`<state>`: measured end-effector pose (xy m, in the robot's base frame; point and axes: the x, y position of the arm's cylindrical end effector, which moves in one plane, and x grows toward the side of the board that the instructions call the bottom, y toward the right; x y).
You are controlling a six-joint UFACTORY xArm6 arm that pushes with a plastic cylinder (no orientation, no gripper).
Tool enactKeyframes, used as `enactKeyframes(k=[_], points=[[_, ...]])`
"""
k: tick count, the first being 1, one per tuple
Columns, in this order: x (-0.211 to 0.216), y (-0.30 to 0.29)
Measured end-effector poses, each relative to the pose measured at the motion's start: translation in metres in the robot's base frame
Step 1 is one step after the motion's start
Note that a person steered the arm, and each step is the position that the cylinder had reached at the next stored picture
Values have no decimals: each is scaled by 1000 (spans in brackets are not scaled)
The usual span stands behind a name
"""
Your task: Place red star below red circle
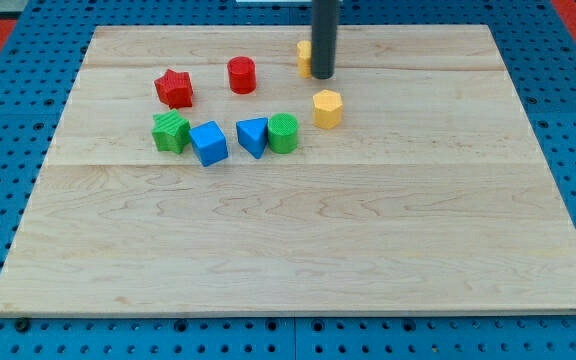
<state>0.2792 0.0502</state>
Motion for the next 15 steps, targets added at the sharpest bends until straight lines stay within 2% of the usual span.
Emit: enactKeyframes(k=[1,2,3,5,7,8,9,10,12,13,14,15], points=[[-23,-35],[-37,-45],[-83,-20],[-84,-93],[-52,-90],[-66,-96],[-69,-151],[-50,-192],[13,-217],[23,-241],[41,-235],[52,-201]])
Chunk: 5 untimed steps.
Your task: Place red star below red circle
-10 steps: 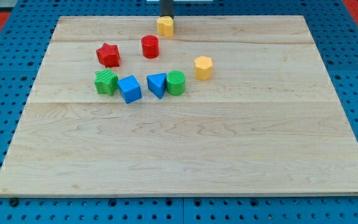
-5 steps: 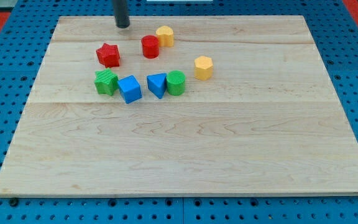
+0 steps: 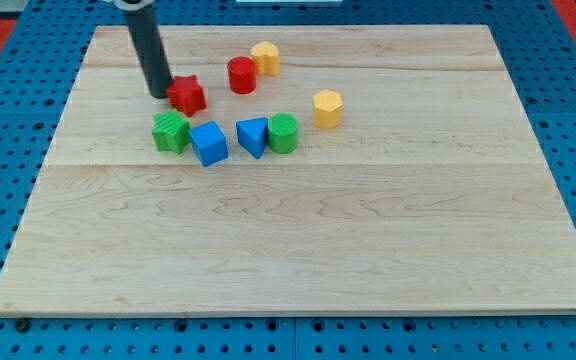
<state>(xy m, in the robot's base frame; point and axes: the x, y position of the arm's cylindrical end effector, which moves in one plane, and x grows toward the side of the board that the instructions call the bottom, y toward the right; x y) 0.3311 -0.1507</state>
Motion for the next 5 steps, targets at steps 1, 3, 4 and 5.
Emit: enactKeyframes(k=[1,3,4,5], points=[[4,2],[3,42],[-7,60],[-21,86]])
